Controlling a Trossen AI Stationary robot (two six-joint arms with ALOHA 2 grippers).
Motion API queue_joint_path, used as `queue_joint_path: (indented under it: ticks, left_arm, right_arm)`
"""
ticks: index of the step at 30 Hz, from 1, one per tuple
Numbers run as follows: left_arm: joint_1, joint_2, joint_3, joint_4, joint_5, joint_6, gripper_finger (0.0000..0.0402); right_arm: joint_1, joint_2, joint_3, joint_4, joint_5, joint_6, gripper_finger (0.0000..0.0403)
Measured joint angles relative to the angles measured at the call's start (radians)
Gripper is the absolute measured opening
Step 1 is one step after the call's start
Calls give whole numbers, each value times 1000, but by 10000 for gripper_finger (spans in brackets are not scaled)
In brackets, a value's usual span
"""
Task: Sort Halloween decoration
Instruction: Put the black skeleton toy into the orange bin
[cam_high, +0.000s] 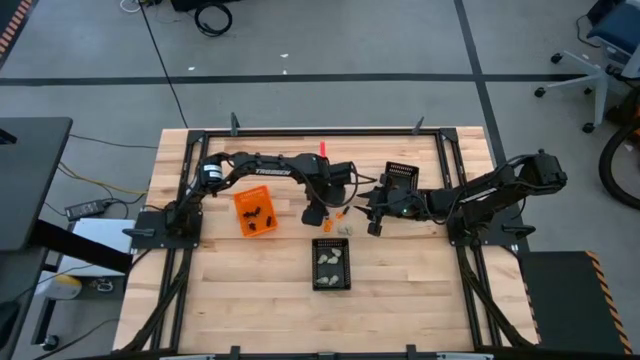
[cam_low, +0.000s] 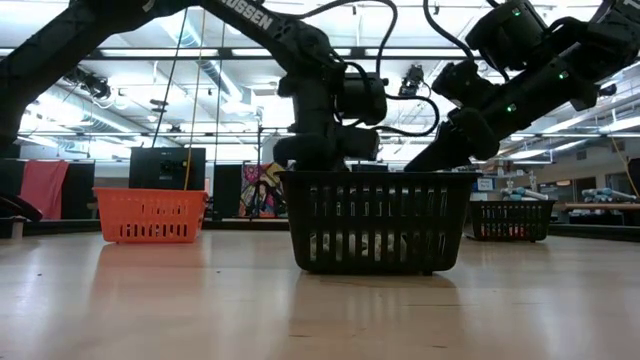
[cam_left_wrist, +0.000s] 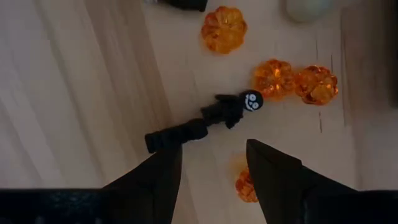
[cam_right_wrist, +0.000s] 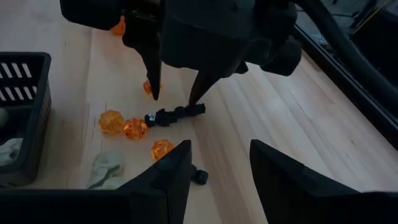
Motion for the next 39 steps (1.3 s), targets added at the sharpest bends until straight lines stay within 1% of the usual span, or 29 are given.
queue_joint_path:
  ticks: [6,11,13,17,19,23,30,39]
  left_arm:
    - [0,-10,-2,6,-10,46,189]
    - [7,-77,-36,29,-19,52,189]
    - [9,-110,-74,68,-19,51,189]
    - [9,-156,-177,216,-19,58,189]
    - [7,-162,-205,287,-21,63,189]
    - [6,-167,-241,368,-21,66,189]
    - [19,-167,-286,405,-8,59,189]
    - [39,-168,-355,480,6,-39,189]
  right_arm:
    - [0,0,0,-14,0,1,167]
    - [0,0,0,-29,0,16,167]
    - [0,0,0,-29,0,16,167]
    - [0,0,0,-27,0,23,167]
    - [0,0,0,-23,0,23,167]
    - [1,0,4,-19,0,26,167]
    - [1,0,5,-18,-4,22,167]
    - [0,0,5,-16,-7,23,167]
